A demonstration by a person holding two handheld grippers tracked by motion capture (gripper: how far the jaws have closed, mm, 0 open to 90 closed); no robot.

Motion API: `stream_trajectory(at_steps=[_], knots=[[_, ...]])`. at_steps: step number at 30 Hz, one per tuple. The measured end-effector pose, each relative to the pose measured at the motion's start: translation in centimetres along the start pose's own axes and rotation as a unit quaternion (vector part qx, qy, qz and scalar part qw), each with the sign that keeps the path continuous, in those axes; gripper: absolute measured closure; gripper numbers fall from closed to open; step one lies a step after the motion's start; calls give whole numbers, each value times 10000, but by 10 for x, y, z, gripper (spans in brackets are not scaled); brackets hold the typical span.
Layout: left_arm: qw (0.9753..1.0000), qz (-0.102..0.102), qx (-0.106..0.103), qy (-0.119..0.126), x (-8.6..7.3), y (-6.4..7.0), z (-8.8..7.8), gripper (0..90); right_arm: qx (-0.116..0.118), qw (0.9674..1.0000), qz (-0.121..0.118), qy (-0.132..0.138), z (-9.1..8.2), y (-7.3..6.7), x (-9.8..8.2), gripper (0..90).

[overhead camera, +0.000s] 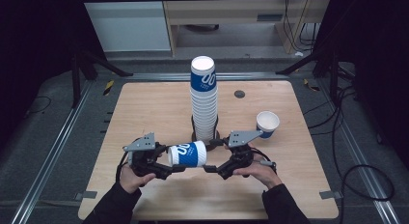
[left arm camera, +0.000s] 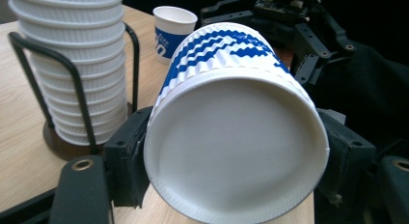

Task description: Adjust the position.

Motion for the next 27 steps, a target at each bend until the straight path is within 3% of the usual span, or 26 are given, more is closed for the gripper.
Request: stream_trajectory(at_steps=[16, 22, 27], knots=[[9989, 165, -431, -109, 0, 19, 10, 259, 639, 9980, 6, -8, 11, -17, -3, 63], [9984, 163, -494, -198, -3, 21, 14, 259, 872, 9962, 7, -18, 15, -23, -6, 106], [9983, 134, -521, -220, -3, 20, 13, 261, 908, 9959, -13, -23, 15, -23, -6, 122]])
Point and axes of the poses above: each handheld gripper's, and its own axes: z roughly forward along the jaws, x roughly out of its top, y roughly to its right, the point moved 8 cm from there along z, roughly forward along the jaws, and after that the axes turned 2 degrees about z, right-handed, at the moved point
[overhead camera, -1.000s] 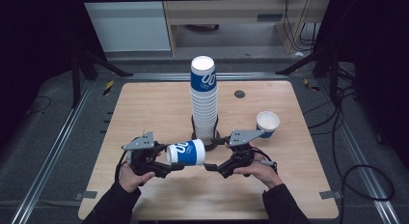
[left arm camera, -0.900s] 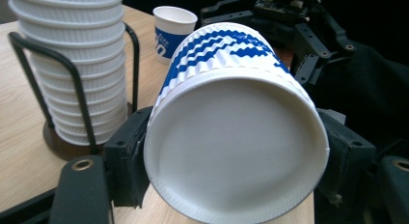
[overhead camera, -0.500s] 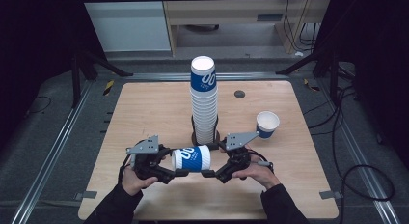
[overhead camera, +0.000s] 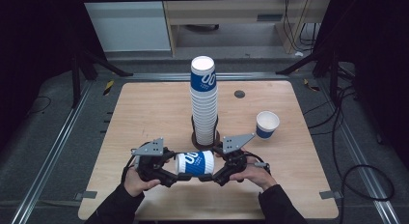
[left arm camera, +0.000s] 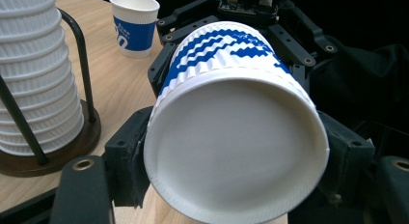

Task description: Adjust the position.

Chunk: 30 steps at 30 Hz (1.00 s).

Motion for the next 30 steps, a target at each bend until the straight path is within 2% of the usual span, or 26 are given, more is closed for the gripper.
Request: stream_trajectory(at_steps=[4, 7, 12, 20, 22, 26, 30], knots=[[10000, -65, -26, 29, 1, -1, -1, 261, -14, 10000, -43, 59, -1, 0, 2, 136], [10000, -58, 46, 4, 0, -2, -1, 245, -2, 10000, -44, 40, -2, 0, 2, 155], [10000, -60, 41, 29, 1, -2, -2, 246, -7, 9999, -49, 93, -5, 0, 3, 161], [9997, -81, 205, 72, 3, -8, -10, 212, -142, 9998, -94, 124, -12, 2, 6, 163], [9997, -61, 217, -8, 2, -9, -12, 196, -202, 9997, -137, 102, -15, 3, 7, 163], [9990, -4, 311, -326, -5, -14, -14, 167, -345, 9992, -208, -34, -21, 6, 5, 162], [9970, 59, 418, -644, -13, -19, -13, 158, -397, 9988, -217, -200, -21, 8, 1, 162]])
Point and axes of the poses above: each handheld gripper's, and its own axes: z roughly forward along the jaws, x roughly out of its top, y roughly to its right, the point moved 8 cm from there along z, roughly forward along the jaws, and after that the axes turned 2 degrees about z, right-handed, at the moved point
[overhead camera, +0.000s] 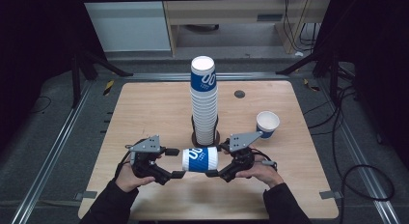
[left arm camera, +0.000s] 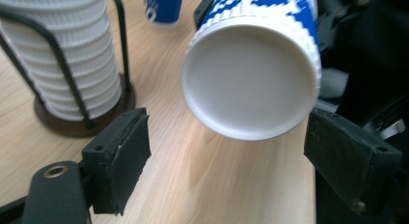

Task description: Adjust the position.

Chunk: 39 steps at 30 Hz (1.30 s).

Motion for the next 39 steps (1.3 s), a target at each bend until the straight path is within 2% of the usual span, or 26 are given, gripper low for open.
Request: stream_trajectory(at_steps=[4, 10, 15, 20, 26, 28, 29, 32, 35, 39], knots=[[9992, 146, -37, -382, -8, 3, 7, 150, 3, 9996, -10, -294, 6, -1, -7, 162], [9953, 429, -31, -873, -16, 9, 18, 146, 87, 9977, -93, -673, 18, -5, -17, 162], [9918, 599, -186, -1111, -21, 15, 23, 169, 229, 9957, -141, -890, 27, -10, -23, 162], [9887, 656, -359, -1303, -27, 18, 28, 202, 369, 9933, -203, -1078, 34, -16, -28, 161], [9854, 708, -500, -1466, -31, 22, 30, 270, 373, 9913, -280, -1233, 37, -18, -31, 160], [9861, 655, -492, -1446, -31, 21, 31, 274, 366, 9910, -299, -1250, 37, -18, -31, 157], [9856, 665, -502, -1469, -31, 20, 31, 274, 357, 9910, -297, -1255, 37, -18, -32, 153], [9877, 614, -483, -1351, -30, 18, 30, 274, 278, 9926, -296, -1145, 37, -16, -29, 131], [9899, 552, -390, -1247, -29, 13, 26, 274, 162, 9951, -209, -957, 34, -13, -23, 94], [9947, 380, -209, -935, -25, 4, 19, 275, -49, 9975, -93, -702, 25, -5, -15, 76]])
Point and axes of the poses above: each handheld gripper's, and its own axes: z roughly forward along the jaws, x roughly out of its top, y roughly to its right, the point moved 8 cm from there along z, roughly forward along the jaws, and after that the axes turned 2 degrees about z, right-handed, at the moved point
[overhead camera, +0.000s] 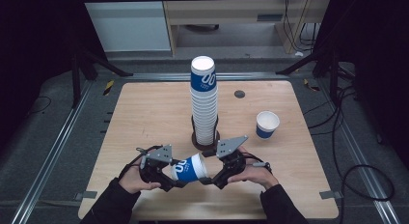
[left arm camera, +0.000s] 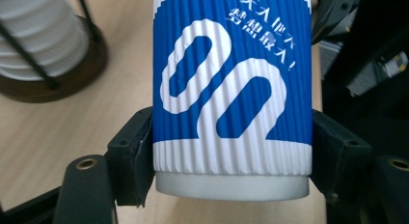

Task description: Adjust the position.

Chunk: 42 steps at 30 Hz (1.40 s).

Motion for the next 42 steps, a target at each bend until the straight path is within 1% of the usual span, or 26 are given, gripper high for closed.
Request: stream_trajectory(at_steps=[2, 3, 4, 5, 6, 7, 9, 11, 12, 14, 15, 18, 20, 26, 27, 28, 31, 35, 39, 41, 42], knots=[[9996, -93, 150, 202, 1, -7, -6, 275, -94, 9998, 66, 147, -6, 4, 3, 71], [9994, -127, 198, 272, 2, -8, -7, 274, -159, 9995, 119, 249, -10, 7, 5, 68], [9990, -161, 241, 347, 2, -10, -9, 274, -191, 9993, 157, 288, -12, 8, 6, 68], [9981, -217, 305, 498, 4, -12, -12, 274, -233, 9990, 174, 326, -14, 10, 7, 69], [9974, -246, 328, 596, 6, -13, -14, 274, -316, 9985, 202, 395, -17, 12, 8, 68], [9964, -271, 386, 706, 7, -15, -17, 274, -347, 9981, 234, 443, -18, 14, 9, 69], [9940, -307, 475, 938, 11, -17, -21, 274, -420, 9969, 326, 584, -22, 17, 11, 69], [9916, -332, 511, 1141, 14, -17, -25, 273, -448, 9953, 434, 742, -25, 20, 14, 69], [9904, -332, 551, 1227, 16, -17, -26, 273, -468, 9944, 478, 815, -26, 21, 15, 68], [9892, -335, 556, 1312, 18, -16, -26, 274, -498, 9933, 538, 894, -28, 22, 17, 67], [9889, -310, 583, 1333, 19, -15, -25, 274, -479, 9927, 568, 953, -28, 22, 18, 66], [9888, -252, 581, 1349, 21, -12, -22, 273, -415, 9918, 616, 1042, -27, 21, 20, 67], [9895, -205, 546, 1323, 22, -9, -20, 273, -337, 9914, 651, 1085, -25, 20, 21, 67], [9911, -85, 464, 1245, 25, 0, -10, 273, -108, 9916, 703, 1082, -17, 14, 22, 67], [9916, -78, 414, 1224, 26, 1, -8, 274, -52, 9915, 720, 1084, -15, 13, 22, 67], [9917, -56, 416, 1213, 26, 2, -7, 274, 4, 9914, 743, 1080, -14, 11, 22, 67], [9922, -35, 339, 1198, 26, 5, -4, 274, 122, 9908, 824, 1064, -10, 9, 21, 73], [9932, 11, 230, 1142, 27, 10, 0, 274, 313, 9905, 873, 1016, -4, 5, 20, 82], [9937, 56, 176, 1105, 27, 12, 2, 274, 515, 9891, 924, 1022, -2, 1, 20, 115], [9940, 48, 139, 1085, 26, 12, 2, 274, 541, 9892, 901, 1023, -2, 0, 19, 125], [9941, 43, 121, 1079, 26, 12, 2, 274, 571, 9887, 921, 1034, -3, 0, 20, 132]])
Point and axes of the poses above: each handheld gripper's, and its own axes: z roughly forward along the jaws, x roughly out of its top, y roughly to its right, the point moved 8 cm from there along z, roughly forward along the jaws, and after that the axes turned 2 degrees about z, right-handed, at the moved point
